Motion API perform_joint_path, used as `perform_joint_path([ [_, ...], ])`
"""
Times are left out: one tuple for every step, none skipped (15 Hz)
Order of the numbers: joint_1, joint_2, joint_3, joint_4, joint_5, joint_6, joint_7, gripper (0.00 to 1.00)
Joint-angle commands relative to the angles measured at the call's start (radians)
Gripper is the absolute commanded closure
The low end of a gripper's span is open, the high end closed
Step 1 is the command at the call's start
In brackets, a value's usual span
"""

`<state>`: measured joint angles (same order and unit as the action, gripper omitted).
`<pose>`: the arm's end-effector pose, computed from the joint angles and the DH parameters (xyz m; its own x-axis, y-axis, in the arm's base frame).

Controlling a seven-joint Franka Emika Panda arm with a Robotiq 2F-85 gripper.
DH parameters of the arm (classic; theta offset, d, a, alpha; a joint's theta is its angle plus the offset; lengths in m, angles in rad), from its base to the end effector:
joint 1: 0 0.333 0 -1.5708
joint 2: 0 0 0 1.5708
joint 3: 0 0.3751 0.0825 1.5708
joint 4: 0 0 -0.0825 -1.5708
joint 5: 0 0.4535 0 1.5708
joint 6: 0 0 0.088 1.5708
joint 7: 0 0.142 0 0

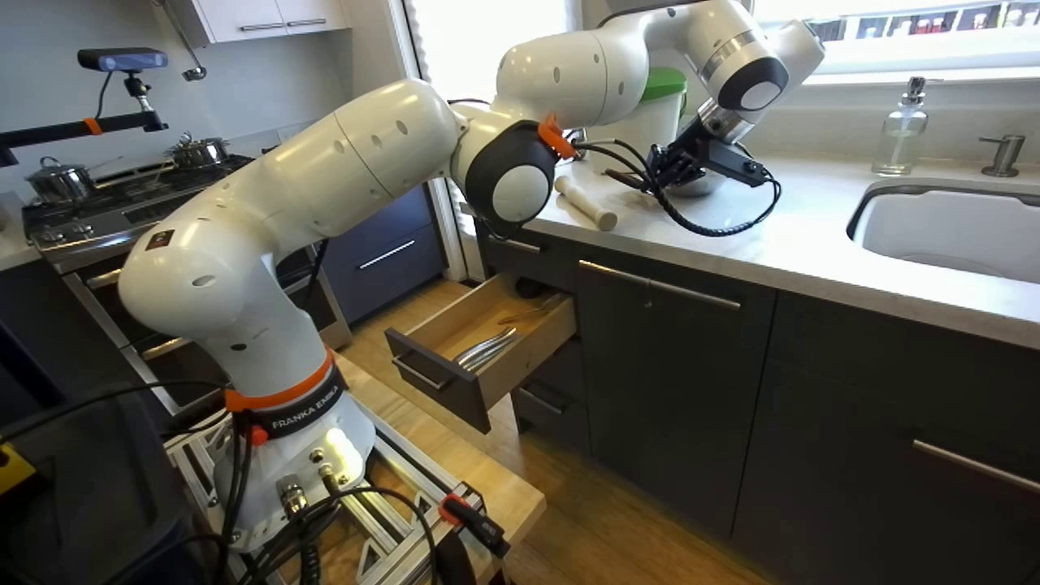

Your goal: Pick up the scissors and place it in between the wooden rolling pin and the silver bowl

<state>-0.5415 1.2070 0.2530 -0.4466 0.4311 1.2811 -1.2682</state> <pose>0.8165 -0.3113 0.3108 0.6284 0.5933 0.5031 0.7758 -0.4303 -0.4616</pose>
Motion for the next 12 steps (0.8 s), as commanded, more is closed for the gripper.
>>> perform_joint_path([
  [0.004,0.012,-0.003,0.0,-0.006,0.033,-0.03,0.94],
  [0.005,0.013,-0.005,0.0,-0.008,0.039,-0.034,0.94],
  [0.005,0.016,-0.004,0.0,-0.007,0.043,-0.035,0.94],
  [0.005,0.018,-0.003,0.0,-0.006,0.048,-0.036,0.94],
  [0.005,0.019,-0.002,0.0,-0.005,0.049,-0.038,0.94],
  [0.005,0.021,-0.002,0.0,-0.005,0.052,-0.039,0.9],
  [0.005,0.023,-0.002,0.0,-0.006,0.052,-0.04,0.89],
  [0.005,0.024,-0.002,0.0,-0.005,0.051,-0.042,0.84],
  [0.004,0.024,-0.001,0.0,-0.005,0.051,-0.044,0.78],
  [0.004,0.024,-0.001,0.0,-0.005,0.05,-0.046,0.77],
  [0.004,0.025,-0.001,0.0,-0.005,0.048,-0.047,0.74],
  [0.004,0.024,-0.001,0.0,-0.005,0.049,-0.049,0.62],
])
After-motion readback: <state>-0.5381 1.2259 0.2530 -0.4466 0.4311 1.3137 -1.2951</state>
